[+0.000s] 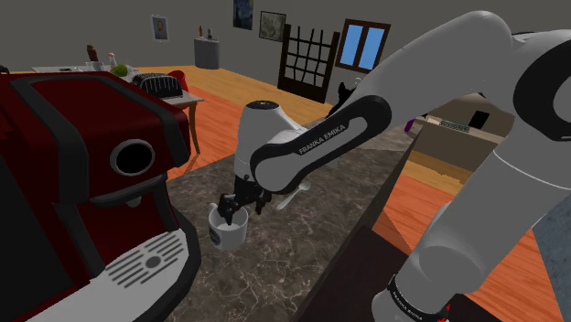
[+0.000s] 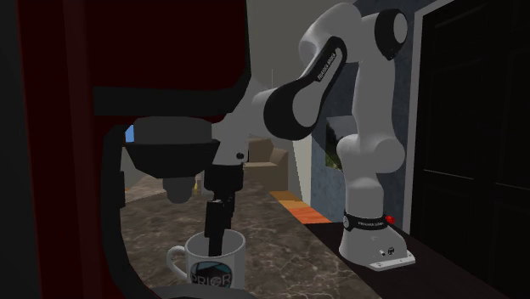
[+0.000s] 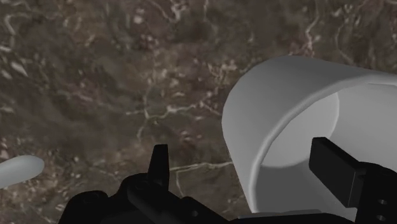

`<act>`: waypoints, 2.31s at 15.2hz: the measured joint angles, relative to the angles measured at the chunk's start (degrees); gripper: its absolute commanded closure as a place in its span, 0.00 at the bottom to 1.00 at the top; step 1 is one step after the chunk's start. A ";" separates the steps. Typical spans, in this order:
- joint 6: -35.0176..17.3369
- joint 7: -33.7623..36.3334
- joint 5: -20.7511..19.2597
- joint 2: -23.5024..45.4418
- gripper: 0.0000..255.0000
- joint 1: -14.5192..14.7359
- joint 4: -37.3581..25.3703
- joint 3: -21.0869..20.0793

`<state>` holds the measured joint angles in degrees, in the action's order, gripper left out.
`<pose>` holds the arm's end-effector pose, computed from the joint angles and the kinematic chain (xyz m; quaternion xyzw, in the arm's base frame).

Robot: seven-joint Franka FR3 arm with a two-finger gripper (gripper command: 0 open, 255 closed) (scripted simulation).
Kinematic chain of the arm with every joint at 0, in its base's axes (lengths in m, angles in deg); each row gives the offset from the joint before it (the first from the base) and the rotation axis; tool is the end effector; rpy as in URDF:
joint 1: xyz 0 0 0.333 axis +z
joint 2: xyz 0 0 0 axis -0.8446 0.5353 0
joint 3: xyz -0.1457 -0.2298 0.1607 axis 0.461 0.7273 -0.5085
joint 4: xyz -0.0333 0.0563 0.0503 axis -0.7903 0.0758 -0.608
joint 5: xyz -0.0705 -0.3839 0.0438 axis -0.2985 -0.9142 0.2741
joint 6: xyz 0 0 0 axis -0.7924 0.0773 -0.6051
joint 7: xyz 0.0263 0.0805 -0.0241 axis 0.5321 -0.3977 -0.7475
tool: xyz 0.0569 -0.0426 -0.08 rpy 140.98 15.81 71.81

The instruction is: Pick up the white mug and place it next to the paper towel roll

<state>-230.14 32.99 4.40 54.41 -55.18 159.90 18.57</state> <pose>0.4212 0.2310 0.3370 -0.9971 0.0648 -0.0308 0.0242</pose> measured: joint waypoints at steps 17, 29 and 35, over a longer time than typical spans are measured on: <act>0.88 -0.24 0.36 -0.67 1.00 0.05 -0.28 0.06; 10.70 -2.13 2.86 -6.59 1.00 0.44 -4.58 1.14; 15.82 -2.67 3.47 -8.89 1.00 0.50 -7.51 1.79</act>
<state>-214.32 30.31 7.87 45.52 -54.67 152.39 20.36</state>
